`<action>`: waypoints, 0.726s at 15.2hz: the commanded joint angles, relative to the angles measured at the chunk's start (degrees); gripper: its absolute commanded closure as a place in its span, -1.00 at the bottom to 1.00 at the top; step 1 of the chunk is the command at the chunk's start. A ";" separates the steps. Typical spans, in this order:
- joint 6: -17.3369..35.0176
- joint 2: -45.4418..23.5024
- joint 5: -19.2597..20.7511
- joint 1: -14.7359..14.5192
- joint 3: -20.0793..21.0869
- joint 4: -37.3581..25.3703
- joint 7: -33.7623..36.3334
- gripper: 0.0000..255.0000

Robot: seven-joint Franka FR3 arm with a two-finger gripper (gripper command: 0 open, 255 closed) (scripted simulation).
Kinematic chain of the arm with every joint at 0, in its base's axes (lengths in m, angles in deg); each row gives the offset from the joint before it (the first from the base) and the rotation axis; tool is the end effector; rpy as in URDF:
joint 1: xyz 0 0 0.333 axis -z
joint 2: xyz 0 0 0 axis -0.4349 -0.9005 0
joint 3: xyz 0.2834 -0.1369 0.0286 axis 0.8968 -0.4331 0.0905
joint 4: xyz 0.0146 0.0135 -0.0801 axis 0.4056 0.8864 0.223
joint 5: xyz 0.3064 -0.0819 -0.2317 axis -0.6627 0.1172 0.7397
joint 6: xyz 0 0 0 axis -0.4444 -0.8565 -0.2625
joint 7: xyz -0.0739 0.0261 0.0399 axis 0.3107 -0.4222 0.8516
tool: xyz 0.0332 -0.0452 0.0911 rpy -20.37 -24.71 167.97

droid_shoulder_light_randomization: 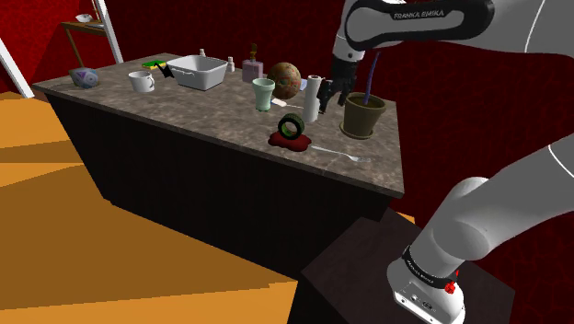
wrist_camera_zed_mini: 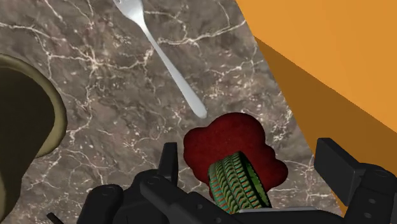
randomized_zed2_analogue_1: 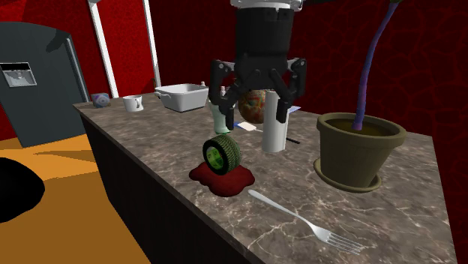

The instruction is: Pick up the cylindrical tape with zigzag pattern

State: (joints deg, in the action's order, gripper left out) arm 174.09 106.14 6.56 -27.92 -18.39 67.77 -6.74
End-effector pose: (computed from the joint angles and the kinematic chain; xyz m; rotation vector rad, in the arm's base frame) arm 0.4507 -0.0352 0.5644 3.1205 -0.0721 0.1326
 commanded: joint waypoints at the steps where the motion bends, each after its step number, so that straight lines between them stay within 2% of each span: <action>1: 1.39 -4.38 0.00 -0.41 -0.15 -2.20 -1.32 -1.00; 10: 4.71 -25.16 -0.47 -1.21 -0.42 -16.24 -7.65 -1.00; 11: 4.73 -25.70 -0.48 -1.20 -0.39 -16.67 -7.79 -1.00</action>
State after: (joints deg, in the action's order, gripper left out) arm 178.86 81.99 6.12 -29.12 -18.79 52.53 -14.04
